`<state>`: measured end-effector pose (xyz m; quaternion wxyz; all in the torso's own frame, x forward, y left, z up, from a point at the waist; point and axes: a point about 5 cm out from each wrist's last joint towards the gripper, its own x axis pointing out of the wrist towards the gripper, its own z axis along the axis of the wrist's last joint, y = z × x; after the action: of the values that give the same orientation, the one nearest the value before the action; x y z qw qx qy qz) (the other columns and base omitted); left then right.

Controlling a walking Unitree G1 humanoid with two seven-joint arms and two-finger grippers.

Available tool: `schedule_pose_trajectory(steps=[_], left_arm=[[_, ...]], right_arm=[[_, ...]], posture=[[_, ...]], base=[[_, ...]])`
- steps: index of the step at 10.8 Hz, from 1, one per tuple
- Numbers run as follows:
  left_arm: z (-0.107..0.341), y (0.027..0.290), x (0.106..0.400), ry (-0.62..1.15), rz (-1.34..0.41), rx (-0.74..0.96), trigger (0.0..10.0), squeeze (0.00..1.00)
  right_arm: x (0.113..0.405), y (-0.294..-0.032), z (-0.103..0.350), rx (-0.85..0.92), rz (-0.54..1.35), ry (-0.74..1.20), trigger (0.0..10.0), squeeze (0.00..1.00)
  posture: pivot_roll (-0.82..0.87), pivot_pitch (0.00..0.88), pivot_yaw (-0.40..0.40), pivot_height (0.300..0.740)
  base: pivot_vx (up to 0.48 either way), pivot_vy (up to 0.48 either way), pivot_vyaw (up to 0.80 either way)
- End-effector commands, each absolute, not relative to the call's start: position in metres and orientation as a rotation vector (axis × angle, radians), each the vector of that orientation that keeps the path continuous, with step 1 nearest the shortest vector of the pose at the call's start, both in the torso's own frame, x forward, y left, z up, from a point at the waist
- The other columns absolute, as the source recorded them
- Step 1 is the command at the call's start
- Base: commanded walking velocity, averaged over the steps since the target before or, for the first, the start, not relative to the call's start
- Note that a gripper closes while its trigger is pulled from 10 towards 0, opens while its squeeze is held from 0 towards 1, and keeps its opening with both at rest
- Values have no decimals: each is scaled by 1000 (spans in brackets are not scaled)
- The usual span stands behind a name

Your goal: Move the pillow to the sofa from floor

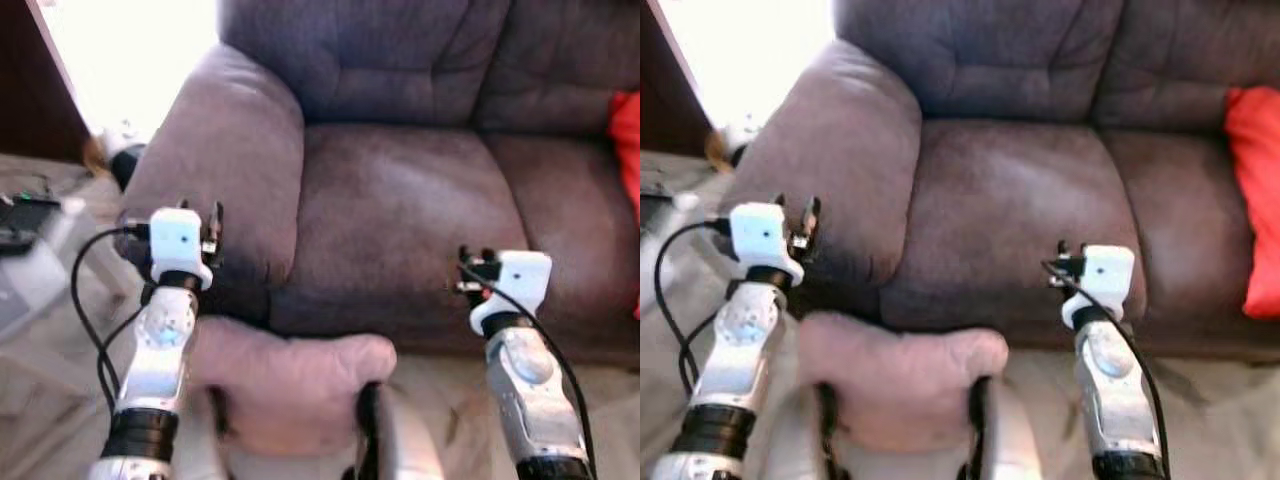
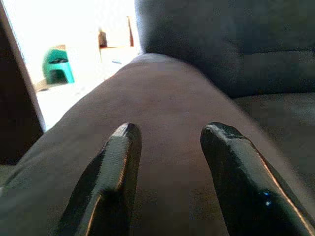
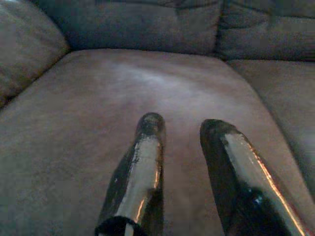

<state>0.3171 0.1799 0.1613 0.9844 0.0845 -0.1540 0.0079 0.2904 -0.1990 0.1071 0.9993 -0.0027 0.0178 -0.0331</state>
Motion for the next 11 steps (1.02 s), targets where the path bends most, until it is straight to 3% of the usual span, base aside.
schedule_pose_trajectory(steps=[1,5,8,11], left_arm=[[158,186,314,-296,31,166,10000,0],[150,190,311,-263,39,171,10000,0],[147,188,313,-240,24,177,10000,0],[146,188,313,-233,24,179,10000,0]], right_arm=[[287,-196,101,0,-54,68,10000,0],[256,-199,45,-91,-95,407,10000,0],[232,-193,-6,96,-90,750,10000,0],[223,-185,-21,250,-47,873,10000,27]], posture=[[24,121,-87,498],[20,126,-86,498],[22,126,-88,498],[28,117,-91,498]], base=[[0,0,0],[0,0,0],[0,0,0],[0,0,0]])
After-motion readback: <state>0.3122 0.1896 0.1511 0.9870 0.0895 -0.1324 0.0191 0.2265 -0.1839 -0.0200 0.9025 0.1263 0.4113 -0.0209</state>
